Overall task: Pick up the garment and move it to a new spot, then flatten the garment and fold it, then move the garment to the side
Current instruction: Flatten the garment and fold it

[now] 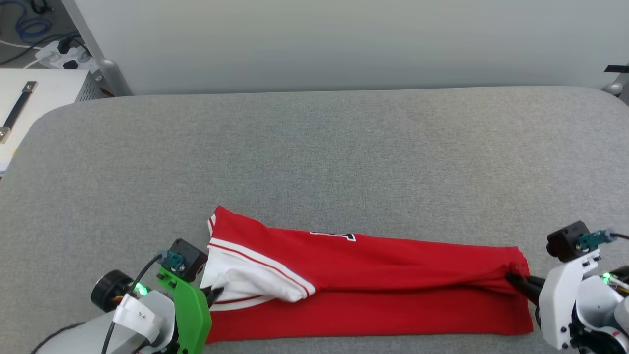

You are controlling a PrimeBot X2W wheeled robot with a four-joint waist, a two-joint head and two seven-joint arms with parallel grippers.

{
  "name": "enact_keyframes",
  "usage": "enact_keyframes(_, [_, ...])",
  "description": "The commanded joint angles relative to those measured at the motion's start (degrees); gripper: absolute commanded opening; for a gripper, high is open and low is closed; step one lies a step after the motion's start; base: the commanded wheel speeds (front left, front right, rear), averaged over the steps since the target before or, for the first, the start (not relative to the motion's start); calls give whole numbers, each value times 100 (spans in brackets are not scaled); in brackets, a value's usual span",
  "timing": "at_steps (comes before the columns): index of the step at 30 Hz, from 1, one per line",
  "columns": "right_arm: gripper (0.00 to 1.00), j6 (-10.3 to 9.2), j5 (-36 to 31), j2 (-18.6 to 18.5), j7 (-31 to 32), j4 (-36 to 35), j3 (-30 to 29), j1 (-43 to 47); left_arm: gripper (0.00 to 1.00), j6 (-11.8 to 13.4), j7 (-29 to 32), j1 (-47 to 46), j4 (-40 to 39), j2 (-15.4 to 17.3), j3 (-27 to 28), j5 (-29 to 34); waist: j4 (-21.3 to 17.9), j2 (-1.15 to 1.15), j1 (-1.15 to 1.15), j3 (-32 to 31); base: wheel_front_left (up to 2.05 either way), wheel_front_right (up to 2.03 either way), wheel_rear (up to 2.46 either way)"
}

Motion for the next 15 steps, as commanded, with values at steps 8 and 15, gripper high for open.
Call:
enact_keyframes(8, [0,-3,-28,406,185,263,-280,482,0,-3,-145,376,543,-310,19,-105,-28,0,0,217,0,0,0])
enact_keyframes(15, [100,-3,-126,585,-158,267,-573,575,100,164,-688,443,832,-411,169,-6,4,0,0,135,0,0,0])
